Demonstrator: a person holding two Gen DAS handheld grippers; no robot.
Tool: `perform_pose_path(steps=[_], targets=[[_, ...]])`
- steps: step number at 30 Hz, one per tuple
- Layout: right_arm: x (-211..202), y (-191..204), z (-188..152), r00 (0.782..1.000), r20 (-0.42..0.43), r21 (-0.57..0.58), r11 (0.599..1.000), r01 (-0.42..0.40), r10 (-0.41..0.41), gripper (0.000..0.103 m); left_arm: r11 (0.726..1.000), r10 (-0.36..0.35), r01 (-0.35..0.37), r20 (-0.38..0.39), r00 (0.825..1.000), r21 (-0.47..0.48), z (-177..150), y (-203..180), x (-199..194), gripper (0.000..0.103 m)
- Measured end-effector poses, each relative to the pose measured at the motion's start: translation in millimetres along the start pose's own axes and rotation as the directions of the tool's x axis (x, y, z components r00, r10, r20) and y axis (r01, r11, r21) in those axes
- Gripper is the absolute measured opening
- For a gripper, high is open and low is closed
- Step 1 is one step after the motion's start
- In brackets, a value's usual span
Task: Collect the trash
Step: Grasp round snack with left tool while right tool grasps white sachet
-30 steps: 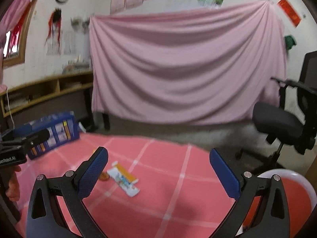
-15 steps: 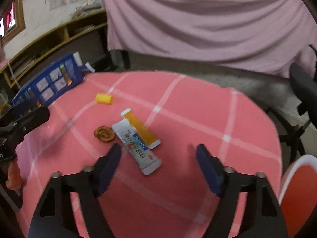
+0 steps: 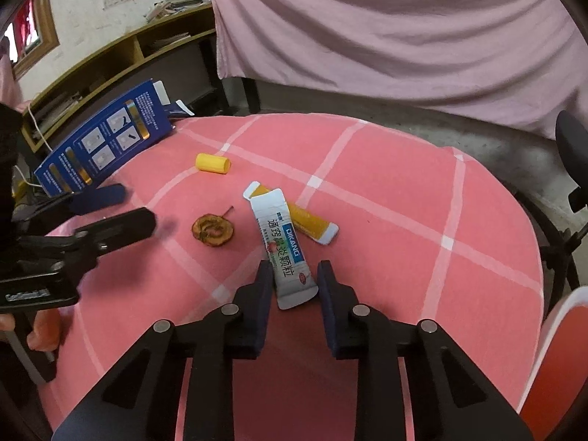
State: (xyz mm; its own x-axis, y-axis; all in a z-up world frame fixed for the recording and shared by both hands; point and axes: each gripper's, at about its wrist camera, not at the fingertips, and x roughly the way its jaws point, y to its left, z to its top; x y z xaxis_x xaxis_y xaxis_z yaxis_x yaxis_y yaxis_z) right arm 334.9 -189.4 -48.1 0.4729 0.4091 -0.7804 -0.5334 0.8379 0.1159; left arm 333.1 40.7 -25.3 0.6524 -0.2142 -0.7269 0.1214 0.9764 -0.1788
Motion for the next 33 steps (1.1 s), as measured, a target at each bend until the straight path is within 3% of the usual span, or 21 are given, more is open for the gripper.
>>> perform_pose_path(steps=[6, 13, 20, 22, 28, 33], targets=[[-8.6, -4.5, -5.9, 0.998, 0.012, 0.023, 0.997, 0.068, -0.068, 0.022, 0.997, -0.052, 0.054, -0.038, 0.998, 0.046, 11.5, -16.1, 9.7, 0.058], [-8.2, -15.4, -5.3, 0.995, 0.011, 0.075, 0.992, 0.099, -0.100, 0.022, 0.995, 0.007, 0.000, -0.073, 0.997, 0.103, 17.0, -37.8, 26.7, 0.051], [1.0, -11.7, 0.6, 0.995, -0.006, 0.073, 0.992, 0.099, -0.099, 0.028, 0.993, 0.045, -0.036, -0.082, 0.996, 0.112, 13.2, -44.0, 32.5, 0.025], [2.7, -11.2, 2.4, 0.996, -0.006, 0.068, 0.994, 0.089, -0.089, 0.035, 0.994, 0.040, -0.032, -0.080, 0.996, 0.108, 13.4, -43.4, 33.8, 0.025], [8.8, -10.7, 6.5, 0.995, -0.010, 0.061, 0.993, 0.099, -0.099, 0.035, 0.995, 0.035, -0.027, -0.080, 0.996, 0.101, 12.1, -43.5, 33.5, 0.025], [7.9, -12.0, 4.0, 0.996, -0.011, 0.062, 0.994, 0.093, -0.092, 0.028, 0.996, 0.022, -0.015, -0.076, 0.997, 0.087, 11.7, -41.7, 29.6, 0.025]])
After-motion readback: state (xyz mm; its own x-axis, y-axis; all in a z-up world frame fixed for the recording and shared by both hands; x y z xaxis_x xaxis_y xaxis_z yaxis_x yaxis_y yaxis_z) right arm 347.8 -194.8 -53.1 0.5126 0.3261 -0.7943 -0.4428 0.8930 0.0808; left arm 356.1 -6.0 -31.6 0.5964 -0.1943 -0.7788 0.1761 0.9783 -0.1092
